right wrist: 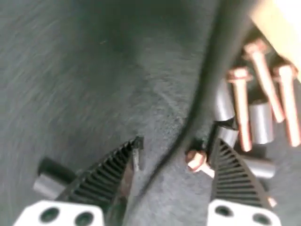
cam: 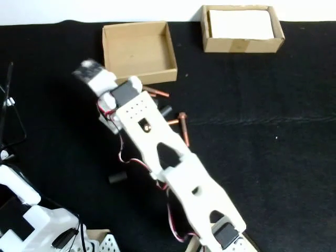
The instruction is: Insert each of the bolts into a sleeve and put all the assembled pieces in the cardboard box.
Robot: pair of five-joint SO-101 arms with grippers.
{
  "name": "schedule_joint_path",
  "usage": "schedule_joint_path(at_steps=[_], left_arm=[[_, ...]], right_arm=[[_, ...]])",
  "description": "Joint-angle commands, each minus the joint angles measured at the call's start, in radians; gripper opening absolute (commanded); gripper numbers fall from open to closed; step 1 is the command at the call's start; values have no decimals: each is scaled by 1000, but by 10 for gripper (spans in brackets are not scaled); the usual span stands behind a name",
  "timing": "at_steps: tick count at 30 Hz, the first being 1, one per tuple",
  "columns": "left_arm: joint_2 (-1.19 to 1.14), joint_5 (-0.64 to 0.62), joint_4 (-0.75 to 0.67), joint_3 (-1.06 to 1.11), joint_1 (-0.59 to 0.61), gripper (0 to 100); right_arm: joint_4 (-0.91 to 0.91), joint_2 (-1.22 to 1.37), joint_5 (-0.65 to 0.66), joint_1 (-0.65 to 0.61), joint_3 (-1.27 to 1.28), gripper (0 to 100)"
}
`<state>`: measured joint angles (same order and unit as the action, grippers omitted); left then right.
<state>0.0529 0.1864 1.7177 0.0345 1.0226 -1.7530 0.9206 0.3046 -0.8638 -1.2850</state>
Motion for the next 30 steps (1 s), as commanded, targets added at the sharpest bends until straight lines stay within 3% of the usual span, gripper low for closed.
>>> schedule_joint_path(at_steps=[1, 6, 14, 21, 30], left_arm=[[10, 61, 2, -59, 59, 200], [4, 107, 2, -124, 125, 200], [8, 118, 2, -139, 122, 200], [10, 118, 3, -139, 125, 200], [10, 118, 8, -133, 127, 200]], right_arm=[[-12, -229, 166, -73, 309, 243], [7, -516, 339, -191, 872, 245], [298, -720, 371, -331, 1428, 278], [493, -710, 331, -401, 1512, 278], [590, -518, 336, -348, 1500, 256]])
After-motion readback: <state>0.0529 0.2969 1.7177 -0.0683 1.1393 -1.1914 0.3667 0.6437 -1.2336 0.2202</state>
